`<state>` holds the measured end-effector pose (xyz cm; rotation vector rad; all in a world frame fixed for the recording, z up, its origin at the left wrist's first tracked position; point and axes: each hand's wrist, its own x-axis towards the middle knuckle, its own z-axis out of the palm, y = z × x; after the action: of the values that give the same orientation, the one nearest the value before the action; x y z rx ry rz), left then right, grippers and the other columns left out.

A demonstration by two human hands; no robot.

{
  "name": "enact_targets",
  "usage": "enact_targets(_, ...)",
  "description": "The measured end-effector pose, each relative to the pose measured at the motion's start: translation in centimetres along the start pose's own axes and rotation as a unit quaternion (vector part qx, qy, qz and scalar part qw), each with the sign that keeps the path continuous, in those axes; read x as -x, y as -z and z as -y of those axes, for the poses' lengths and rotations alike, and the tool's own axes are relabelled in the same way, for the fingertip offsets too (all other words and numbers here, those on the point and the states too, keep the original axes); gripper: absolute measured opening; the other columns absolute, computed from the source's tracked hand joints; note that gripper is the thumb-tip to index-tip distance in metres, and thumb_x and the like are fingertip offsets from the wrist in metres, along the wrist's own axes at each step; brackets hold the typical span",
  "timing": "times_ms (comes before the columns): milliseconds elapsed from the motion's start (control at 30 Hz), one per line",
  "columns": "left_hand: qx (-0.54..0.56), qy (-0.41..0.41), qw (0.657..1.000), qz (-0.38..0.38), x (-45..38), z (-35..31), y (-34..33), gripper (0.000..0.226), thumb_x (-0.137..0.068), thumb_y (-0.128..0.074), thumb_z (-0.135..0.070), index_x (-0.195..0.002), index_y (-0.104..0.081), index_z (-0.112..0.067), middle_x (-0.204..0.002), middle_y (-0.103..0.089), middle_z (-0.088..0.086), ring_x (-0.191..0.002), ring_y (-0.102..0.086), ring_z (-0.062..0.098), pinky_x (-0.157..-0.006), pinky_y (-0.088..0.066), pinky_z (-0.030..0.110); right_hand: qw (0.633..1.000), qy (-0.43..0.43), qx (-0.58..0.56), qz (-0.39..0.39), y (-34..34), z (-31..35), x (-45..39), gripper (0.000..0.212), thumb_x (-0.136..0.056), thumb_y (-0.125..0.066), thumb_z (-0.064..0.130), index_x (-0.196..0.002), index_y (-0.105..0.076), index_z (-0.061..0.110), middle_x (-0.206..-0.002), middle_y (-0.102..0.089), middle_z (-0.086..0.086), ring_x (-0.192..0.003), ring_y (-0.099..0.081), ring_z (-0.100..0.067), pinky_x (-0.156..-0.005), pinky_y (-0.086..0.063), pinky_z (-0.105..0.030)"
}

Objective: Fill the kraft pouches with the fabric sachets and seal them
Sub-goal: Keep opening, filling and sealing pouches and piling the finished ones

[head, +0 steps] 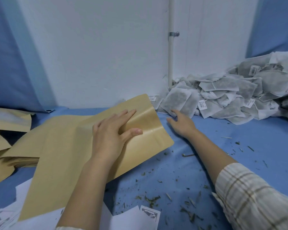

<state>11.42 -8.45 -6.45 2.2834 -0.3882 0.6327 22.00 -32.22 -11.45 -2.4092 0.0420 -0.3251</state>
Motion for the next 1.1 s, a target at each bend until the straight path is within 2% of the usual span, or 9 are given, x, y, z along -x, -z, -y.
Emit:
enact_targets(100, 0.004, -0.003, 1.0, -0.002, 0.0, 0.3, 0.0, 0.062, -0.064, -0.057, -0.062, -0.124, -0.053, -0.048, -0.139, -0.049, -0.016, -0.131, -0.039, 0.003, -0.113, -0.025, 0.04, 0.999, -0.017, 0.02, 0.036, -0.5, 0.0, -1.4, 0.04, -0.092, -0.043, 0.047, -0.12, -0.048, 0.019, -0.12, -0.051, -0.002, -0.116, -0.044, -0.023, -0.097, -0.038, -0.041)
enact_targets(200, 0.004, -0.001, 1.0, -0.006, -0.1, 0.4, 0.1, 0.063, -0.064, -0.057, -0.064, -0.125, -0.053, -0.048, -0.139, -0.049, -0.015, -0.131, -0.04, 0.004, -0.112, -0.026, 0.04, 0.991, -0.041, -0.129, -0.02, -0.3, 0.0, -1.3, 0.038, -0.087, -0.054, 0.049, -0.102, -0.053, 0.014, -0.103, -0.048, 0.0, -0.102, -0.043, -0.017, -0.09, -0.037, -0.033)
enact_targets(367, -0.008, 0.003, 1.0, -0.007, 0.1, 0.3, 0.1, 0.063, -0.065, -0.058, -0.063, -0.125, -0.053, -0.048, -0.139, -0.049, -0.013, -0.131, -0.041, 0.008, -0.112, -0.026, 0.042, 0.887, -0.179, -0.374, -0.205, 2.7, 0.2, -0.3, 0.024, -0.07, -0.076, 0.034, -0.086, -0.065, 0.02, -0.092, -0.067, -0.001, -0.086, -0.061, -0.018, -0.083, -0.051, -0.035)
enact_targets(500, -0.009, 0.008, 1.0, -0.007, 0.0, 0.1, 0.2, 0.063, -0.065, -0.058, -0.064, -0.125, -0.052, -0.049, -0.14, -0.048, -0.014, -0.132, -0.04, 0.009, -0.112, -0.025, 0.041, 0.821, -0.224, -0.492, -0.183, 4.2, -0.2, -0.4, 0.017, -0.074, -0.064, -0.005, -0.069, -0.053, 0.006, -0.077, -0.06, -0.016, -0.059, -0.058, -0.022, -0.051, -0.05, -0.026)
enact_targets(600, -0.015, 0.007, 1.0, -0.007, 0.0, 0.1, 0.3, 0.063, -0.065, -0.058, -0.063, -0.126, -0.052, -0.047, -0.14, -0.048, -0.013, -0.132, -0.04, 0.009, -0.113, -0.024, 0.04, 0.749, -0.145, -0.632, -0.14, 5.4, 0.0, -0.1, 0.017, -0.079, -0.055, -0.013, -0.073, -0.054, 0.003, -0.071, -0.056, -0.009, -0.066, -0.057, -0.019, -0.061, -0.053, -0.02)
enact_targets(667, -0.013, 0.005, 1.0, -0.008, 0.1, 0.0, 0.3, 0.063, -0.066, -0.058, -0.062, -0.127, -0.052, -0.046, -0.14, -0.048, -0.013, -0.132, -0.039, 0.008, -0.113, -0.024, 0.04, 0.778, -0.088, -0.619, -0.065, 6.4, 0.4, 0.3, 0.018, -0.082, -0.057, -0.008, -0.091, -0.061, 0.007, -0.084, -0.066, -0.006, -0.074, -0.061, -0.016, -0.077, -0.052, -0.023)
enact_targets(800, -0.005, 0.006, 1.0, -0.012, 0.2, 0.2, 0.3, 0.061, -0.067, -0.059, -0.061, -0.126, -0.052, -0.049, -0.14, -0.048, -0.014, -0.132, -0.038, 0.005, -0.114, -0.023, 0.039, 0.905, 0.005, -0.424, 0.046, 7.4, 1.8, 1.2, 0.022, -0.079, -0.065, 0.001, -0.089, -0.072, 0.019, -0.084, -0.069, 0.0, -0.066, -0.064, -0.005, -0.058, -0.051, -0.015)
enact_targets(967, -0.007, -0.001, 1.0, -0.021, 0.1, 0.3, 0.3, 0.06, -0.066, -0.058, -0.062, -0.125, -0.052, -0.049, -0.138, -0.049, -0.015, -0.131, -0.039, 0.005, -0.113, -0.024, 0.041, 0.941, 0.083, -0.299, 0.138, 7.7, 3.7, 1.9, 0.022, -0.078, -0.069, 0.003, -0.083, -0.075, 0.024, -0.082, -0.072, 0.002, -0.075, -0.065, -0.003, -0.063, -0.047, -0.01)
enact_targets(1100, -0.042, -0.021, 0.999, 0.004, 0.1, 0.1, 0.1, 0.063, -0.066, -0.053, -0.066, -0.127, -0.049, -0.051, -0.141, -0.046, -0.018, -0.132, -0.038, 0.009, -0.113, -0.016, 0.031, 0.93, 0.132, -0.294, 0.179, 6.1, 6.2, 2.6, 0.019, -0.076, -0.073, 0.007, -0.089, -0.073, 0.022, -0.082, -0.069, 0.002, -0.074, -0.064, -0.006, -0.064, -0.052, -0.016)
